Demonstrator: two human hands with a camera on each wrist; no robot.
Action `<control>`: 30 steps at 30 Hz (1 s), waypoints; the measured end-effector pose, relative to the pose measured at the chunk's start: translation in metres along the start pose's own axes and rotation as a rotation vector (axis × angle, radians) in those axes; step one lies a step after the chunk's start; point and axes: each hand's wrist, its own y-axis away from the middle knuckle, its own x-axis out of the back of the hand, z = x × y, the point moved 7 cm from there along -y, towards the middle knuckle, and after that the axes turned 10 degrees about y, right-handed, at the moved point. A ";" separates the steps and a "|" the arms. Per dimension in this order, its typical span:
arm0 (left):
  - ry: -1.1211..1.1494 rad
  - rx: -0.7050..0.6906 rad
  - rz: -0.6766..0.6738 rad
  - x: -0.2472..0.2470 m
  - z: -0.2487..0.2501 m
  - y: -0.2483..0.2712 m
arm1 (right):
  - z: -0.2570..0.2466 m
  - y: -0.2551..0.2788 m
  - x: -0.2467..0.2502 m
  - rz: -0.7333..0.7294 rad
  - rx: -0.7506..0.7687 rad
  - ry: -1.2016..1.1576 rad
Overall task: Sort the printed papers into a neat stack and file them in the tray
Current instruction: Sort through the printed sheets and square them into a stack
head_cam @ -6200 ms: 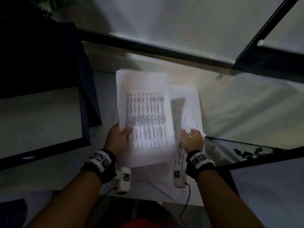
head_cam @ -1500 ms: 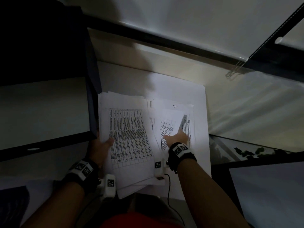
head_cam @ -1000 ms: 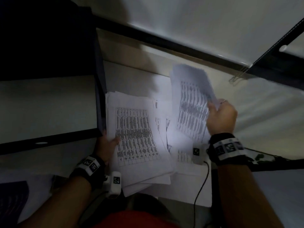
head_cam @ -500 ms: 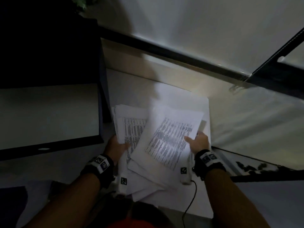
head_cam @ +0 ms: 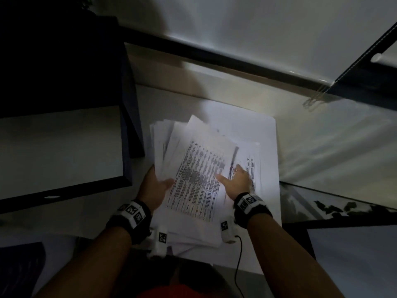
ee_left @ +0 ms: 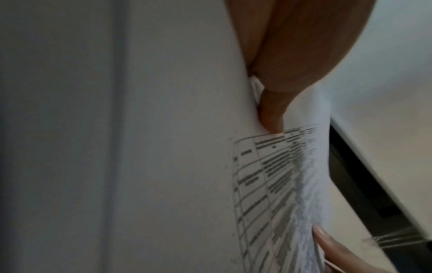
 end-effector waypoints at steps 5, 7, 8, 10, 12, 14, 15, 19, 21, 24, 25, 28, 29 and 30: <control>0.142 -0.097 -0.096 -0.012 0.031 0.020 | -0.020 0.013 0.039 -0.098 0.177 -0.630; 0.142 -0.162 -0.103 -0.022 0.052 0.024 | -0.033 0.024 0.067 -0.103 0.246 -0.762; 0.125 -0.211 -0.096 -0.027 0.065 0.024 | -0.037 0.029 0.081 -0.076 0.263 -0.803; 0.105 -0.315 -0.085 -0.037 0.090 0.025 | -0.045 0.040 0.109 0.051 0.286 -0.824; 0.137 -0.397 -0.072 -0.046 0.114 0.025 | -0.055 0.056 0.136 0.226 0.302 -0.819; 0.171 -0.453 -0.035 -0.049 0.130 0.025 | -0.066 0.074 0.148 0.333 0.323 -0.834; 0.191 -0.466 -0.024 -0.050 0.134 0.025 | -0.071 0.084 0.150 0.343 0.328 -0.820; 0.227 -0.371 -0.029 -0.046 0.116 0.018 | -0.066 0.089 0.139 0.320 0.462 -0.724; 0.186 -0.331 -0.045 -0.045 0.106 0.016 | -0.055 0.080 0.134 0.343 0.466 -0.745; 0.148 -0.298 -0.071 -0.049 0.100 0.014 | -0.058 0.076 0.134 0.316 0.472 -0.778; 0.141 -0.289 -0.076 -0.050 0.099 0.013 | -0.059 0.075 0.134 0.320 0.454 -0.768; 0.096 -0.307 -0.069 -0.052 0.102 0.014 | -0.065 0.079 0.137 0.323 0.428 -0.704; 0.103 -0.329 -0.061 -0.051 0.107 0.016 | -0.067 0.081 0.138 0.324 0.429 -0.692; 0.124 -0.362 -0.044 -0.051 0.114 0.018 | -0.071 0.083 0.141 0.334 0.445 -0.694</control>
